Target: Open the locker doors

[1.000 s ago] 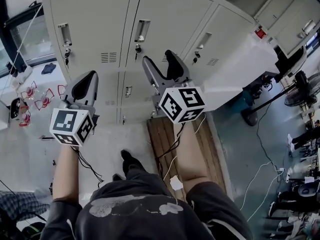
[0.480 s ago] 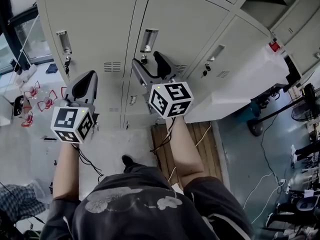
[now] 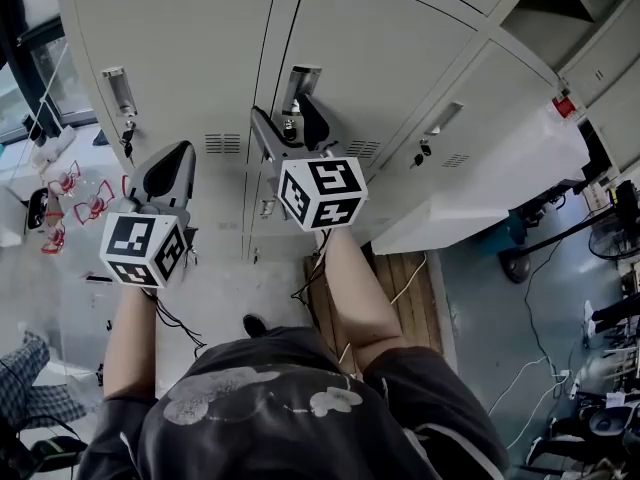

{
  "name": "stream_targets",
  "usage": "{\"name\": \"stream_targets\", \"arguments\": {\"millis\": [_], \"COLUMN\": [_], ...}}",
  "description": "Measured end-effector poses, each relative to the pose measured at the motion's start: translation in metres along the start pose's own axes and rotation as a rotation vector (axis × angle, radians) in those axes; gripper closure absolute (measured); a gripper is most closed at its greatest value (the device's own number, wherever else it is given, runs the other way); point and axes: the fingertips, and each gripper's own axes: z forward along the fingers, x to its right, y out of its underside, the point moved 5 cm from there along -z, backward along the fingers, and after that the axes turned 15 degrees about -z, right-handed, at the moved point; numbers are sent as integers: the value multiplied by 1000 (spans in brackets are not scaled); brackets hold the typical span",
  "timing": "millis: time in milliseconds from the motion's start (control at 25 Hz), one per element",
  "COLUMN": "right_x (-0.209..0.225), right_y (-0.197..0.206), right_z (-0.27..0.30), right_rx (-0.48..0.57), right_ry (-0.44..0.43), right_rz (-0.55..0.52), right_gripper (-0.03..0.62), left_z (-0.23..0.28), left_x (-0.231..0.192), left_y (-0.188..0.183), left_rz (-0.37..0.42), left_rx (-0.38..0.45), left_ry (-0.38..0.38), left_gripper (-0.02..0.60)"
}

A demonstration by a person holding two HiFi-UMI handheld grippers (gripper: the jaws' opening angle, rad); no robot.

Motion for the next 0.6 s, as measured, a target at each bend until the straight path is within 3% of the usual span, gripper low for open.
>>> {"name": "stream_targets", "arguments": {"millis": [200,600], "right_x": [-1,3], "right_y": [-1,-1], "right_z": [15,25], "right_rx": [13,-41], "right_ry": [3,93], "right_rz": [15,4], "right_gripper": [286,295], "left_z": [0,-3], "left_x": [-8,-22], "left_y": [2,5], "left_rz": [5,-24], "left_rx": [-5,-8], "left_ry": [-24,-57], "left_gripper": [572,572]}}
